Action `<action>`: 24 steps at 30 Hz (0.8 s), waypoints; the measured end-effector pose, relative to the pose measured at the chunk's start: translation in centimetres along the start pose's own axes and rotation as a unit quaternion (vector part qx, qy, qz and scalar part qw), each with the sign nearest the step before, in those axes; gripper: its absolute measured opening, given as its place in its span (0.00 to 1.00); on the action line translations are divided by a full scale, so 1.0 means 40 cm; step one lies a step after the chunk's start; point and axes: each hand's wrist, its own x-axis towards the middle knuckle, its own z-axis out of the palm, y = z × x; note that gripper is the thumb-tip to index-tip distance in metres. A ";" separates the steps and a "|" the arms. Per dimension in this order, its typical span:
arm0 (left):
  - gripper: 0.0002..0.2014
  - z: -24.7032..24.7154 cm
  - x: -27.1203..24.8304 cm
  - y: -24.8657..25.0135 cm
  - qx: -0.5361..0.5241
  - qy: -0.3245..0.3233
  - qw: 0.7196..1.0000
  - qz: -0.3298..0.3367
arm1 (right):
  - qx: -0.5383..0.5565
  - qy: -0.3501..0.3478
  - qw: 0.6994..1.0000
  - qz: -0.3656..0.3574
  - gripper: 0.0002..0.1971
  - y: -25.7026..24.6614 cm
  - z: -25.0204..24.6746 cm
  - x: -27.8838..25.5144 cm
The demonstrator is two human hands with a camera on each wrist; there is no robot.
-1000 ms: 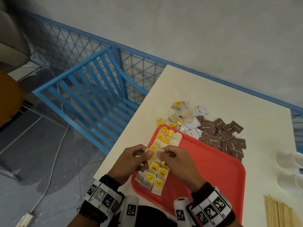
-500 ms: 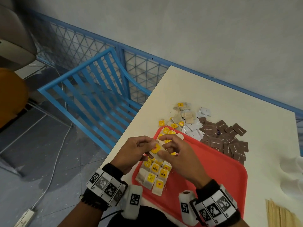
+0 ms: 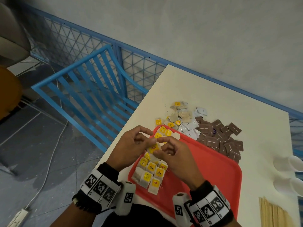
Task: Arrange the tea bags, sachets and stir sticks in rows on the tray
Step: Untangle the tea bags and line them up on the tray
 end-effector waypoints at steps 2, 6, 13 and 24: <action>0.05 0.001 -0.004 0.000 0.006 -0.006 1.000 0.004 | 0.042 0.024 0.999 -0.011 0.15 -0.004 0.006 -0.004; 0.01 -0.005 -0.005 -0.005 0.059 -0.020 0.997 0.047 | 0.035 0.013 0.999 -0.013 0.19 -0.014 0.007 -0.007; 0.08 -0.008 0.001 0.001 0.159 -0.011 0.985 0.071 | -0.054 0.037 0.996 -0.065 0.04 -0.032 -0.015 0.014; 0.08 -0.016 -0.012 -0.066 0.155 -0.112 0.981 0.026 | -0.153 -0.013 0.987 -0.054 0.02 -0.017 -0.026 0.016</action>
